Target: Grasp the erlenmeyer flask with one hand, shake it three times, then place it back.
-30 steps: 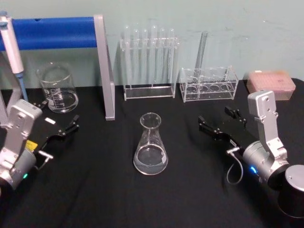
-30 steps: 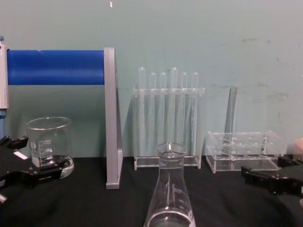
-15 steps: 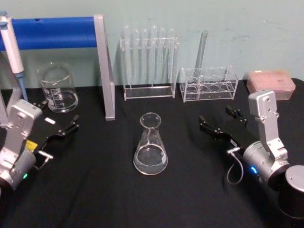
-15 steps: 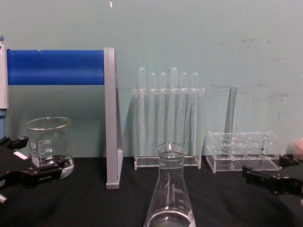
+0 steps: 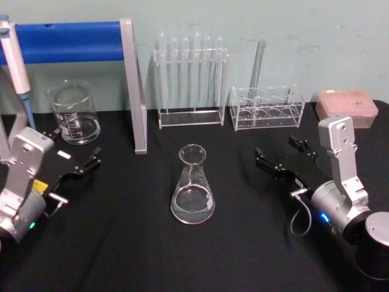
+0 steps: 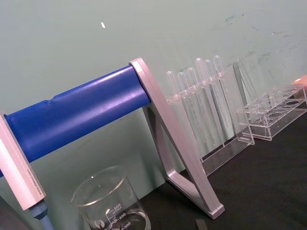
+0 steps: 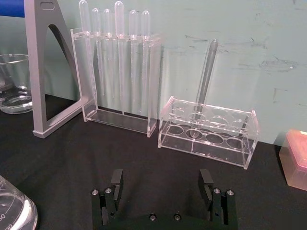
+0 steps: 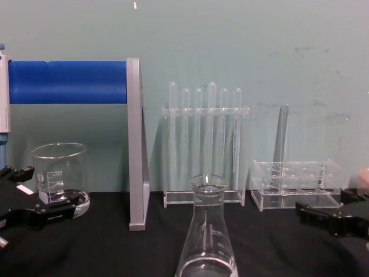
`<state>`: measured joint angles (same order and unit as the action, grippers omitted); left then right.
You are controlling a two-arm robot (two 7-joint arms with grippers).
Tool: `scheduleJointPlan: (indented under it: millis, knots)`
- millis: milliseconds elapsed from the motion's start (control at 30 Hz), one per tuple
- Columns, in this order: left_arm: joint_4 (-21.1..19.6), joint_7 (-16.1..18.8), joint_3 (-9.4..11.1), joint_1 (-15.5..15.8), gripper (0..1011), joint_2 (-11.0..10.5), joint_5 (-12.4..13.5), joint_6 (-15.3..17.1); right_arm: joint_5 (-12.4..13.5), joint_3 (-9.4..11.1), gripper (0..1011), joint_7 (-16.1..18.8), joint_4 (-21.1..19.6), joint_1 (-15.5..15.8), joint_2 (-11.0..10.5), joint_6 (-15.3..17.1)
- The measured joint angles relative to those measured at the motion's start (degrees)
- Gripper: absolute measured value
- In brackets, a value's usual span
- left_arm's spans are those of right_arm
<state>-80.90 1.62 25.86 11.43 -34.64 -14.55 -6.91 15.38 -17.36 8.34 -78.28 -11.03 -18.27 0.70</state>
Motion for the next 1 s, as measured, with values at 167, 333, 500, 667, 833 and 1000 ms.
scheduleJointPlan:
  millis: [167, 333, 500, 667, 833, 1000]
  knots:
    - [0.0, 0.0, 0.0, 0.0, 1001, 0.0, 0.0, 0.0, 0.02, 0.0, 1000, -0.03, -0.02, 0.01, 0.0, -0.02]
    - [0.0, 0.0, 0.0, 0.0, 1001, 0.0, 0.0, 0.0, 0.04, 0.0, 1000, -0.04, -0.02, 0.01, 0.0, -0.04]
    - [0.0, 0.0, 0.0, 0.0, 1001, 0.0, 0.0, 0.0, 0.04, -0.01, 1000, -0.04, -0.02, 0.01, 0.0, -0.04]
    - [0.0, 0.0, 0.0, 0.0, 1001, 0.0, 0.0, 0.0, 0.04, -0.01, 1000, -0.04, -0.02, 0.01, 0.0, -0.04]
    - [0.0, 0.0, 0.0, 0.0, 1001, 0.0, 0.0, 0.0, 0.04, -0.01, 1000, -0.04, -0.02, 0.01, 0.0, -0.04]
    - [0.0, 0.0, 0.0, 0.0, 1001, 0.0, 0.0, 0.0, 0.04, -0.01, 1000, -0.04, -0.01, 0.01, 0.0, -0.04]
